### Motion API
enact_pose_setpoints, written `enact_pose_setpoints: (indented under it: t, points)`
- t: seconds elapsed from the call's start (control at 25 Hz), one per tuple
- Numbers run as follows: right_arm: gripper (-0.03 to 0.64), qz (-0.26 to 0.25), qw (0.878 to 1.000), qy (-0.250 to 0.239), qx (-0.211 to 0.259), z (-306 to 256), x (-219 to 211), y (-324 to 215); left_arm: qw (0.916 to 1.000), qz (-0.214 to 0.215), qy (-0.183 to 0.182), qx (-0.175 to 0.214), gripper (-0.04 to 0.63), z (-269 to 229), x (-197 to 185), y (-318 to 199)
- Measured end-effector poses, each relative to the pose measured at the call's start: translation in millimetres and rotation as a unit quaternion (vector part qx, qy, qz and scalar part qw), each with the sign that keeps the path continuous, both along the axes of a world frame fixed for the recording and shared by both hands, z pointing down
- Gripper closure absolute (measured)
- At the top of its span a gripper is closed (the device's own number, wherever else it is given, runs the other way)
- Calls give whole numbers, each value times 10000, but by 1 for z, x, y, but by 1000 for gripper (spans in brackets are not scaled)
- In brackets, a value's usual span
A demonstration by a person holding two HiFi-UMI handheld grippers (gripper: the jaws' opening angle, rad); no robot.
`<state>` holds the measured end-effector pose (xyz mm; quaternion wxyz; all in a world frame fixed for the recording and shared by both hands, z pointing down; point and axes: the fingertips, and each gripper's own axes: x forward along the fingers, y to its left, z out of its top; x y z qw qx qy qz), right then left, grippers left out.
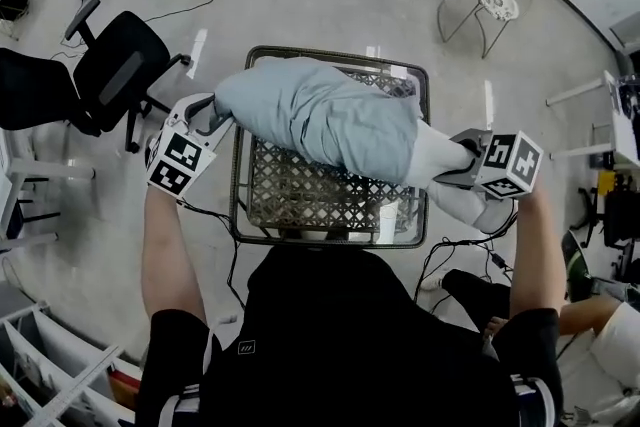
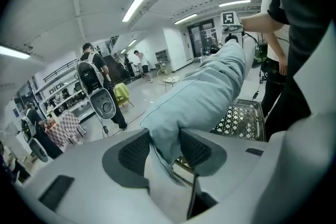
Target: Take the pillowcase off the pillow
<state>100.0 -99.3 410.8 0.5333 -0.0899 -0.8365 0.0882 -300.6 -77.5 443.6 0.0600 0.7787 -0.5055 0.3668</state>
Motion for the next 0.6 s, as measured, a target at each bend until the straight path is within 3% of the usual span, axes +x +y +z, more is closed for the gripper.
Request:
enact_pose_setpoints:
  t: [0.16, 0.28, 0.48, 0.6]
  points:
    - [426, -22, 9997, -166, -156, -21, -25, 15, 9995, 115, 126, 267, 423, -40, -28, 17]
    - [417, 101, 9986, -161, -486, -7, -23, 25, 9982, 399, -354, 275, 405, -60, -22, 32]
    - [388, 277, 9971, -125, -702, 12, -8, 14, 9844, 1674, -460, 277, 342, -78, 57, 34]
    - [350, 196, 9977, -62, -643, 16, -1, 5, 9705, 2184, -1016, 74, 318, -65, 98, 19]
